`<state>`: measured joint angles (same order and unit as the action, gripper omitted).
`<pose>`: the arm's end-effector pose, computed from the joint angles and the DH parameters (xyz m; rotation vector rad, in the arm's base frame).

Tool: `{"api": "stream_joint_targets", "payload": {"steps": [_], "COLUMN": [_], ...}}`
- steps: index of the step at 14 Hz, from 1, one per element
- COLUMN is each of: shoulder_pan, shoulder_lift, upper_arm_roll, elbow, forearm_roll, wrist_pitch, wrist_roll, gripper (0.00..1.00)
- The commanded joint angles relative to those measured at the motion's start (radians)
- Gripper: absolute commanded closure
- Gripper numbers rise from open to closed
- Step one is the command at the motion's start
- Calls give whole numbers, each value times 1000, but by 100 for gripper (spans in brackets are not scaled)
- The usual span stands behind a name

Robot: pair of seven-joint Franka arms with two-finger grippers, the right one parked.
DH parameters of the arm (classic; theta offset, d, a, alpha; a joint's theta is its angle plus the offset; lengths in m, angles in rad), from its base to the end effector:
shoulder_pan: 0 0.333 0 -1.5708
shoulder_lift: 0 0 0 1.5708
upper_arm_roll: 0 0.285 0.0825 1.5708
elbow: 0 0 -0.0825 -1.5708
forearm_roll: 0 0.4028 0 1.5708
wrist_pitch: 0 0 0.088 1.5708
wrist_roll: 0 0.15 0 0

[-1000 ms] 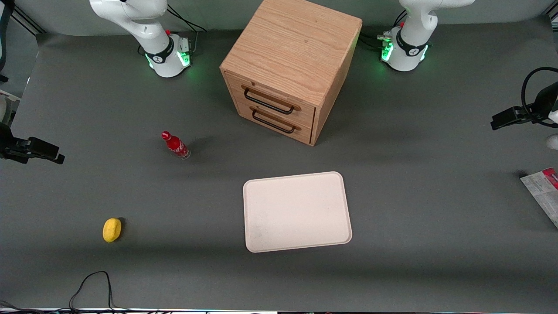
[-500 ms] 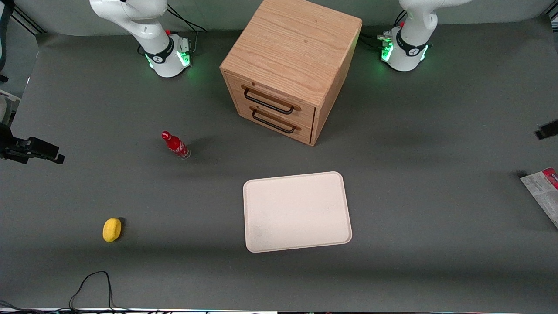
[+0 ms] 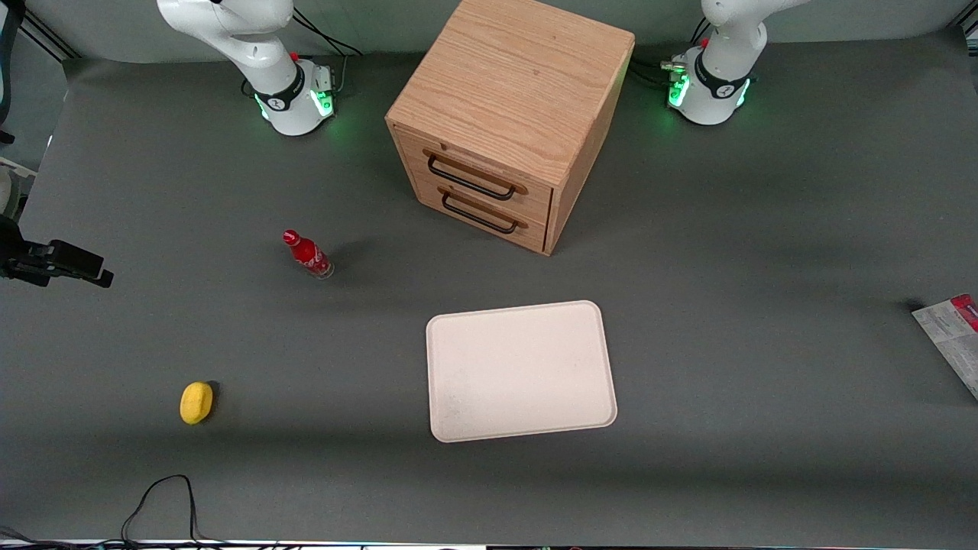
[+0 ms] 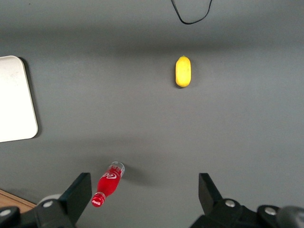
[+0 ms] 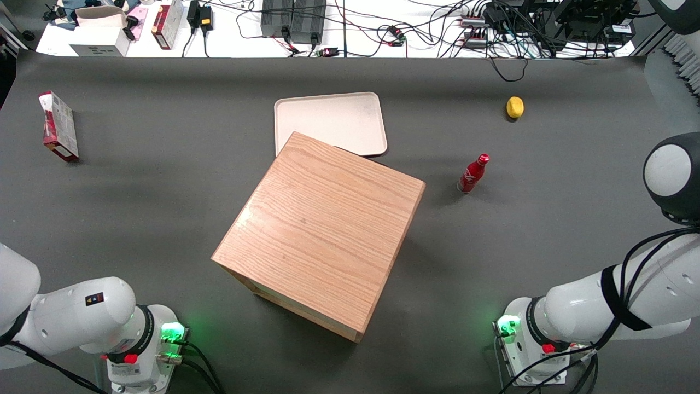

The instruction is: Place red cookie box on tray

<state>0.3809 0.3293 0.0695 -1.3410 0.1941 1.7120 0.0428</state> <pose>0.5975 0.3118 0.4755 -2.8700 -0.5520 0.0166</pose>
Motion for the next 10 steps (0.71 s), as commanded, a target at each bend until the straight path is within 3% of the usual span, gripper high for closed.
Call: {"api": "stream_joint_targets", "payload": {"steps": [1,4,7,10], "shoulder_pan": [64,119,142,141], "shoulder_lift": [105,239,355,405], "upper_arm_roll": [-16,-17,-23,-19], "elbow": [114,250,333,326], "forearm_roll": [-22,-122,-130,-174], "wrist_pitch": [6,3,8,54], "wrist_roll": [106,117,129,102], "gripper": [0,0,0,0]}}
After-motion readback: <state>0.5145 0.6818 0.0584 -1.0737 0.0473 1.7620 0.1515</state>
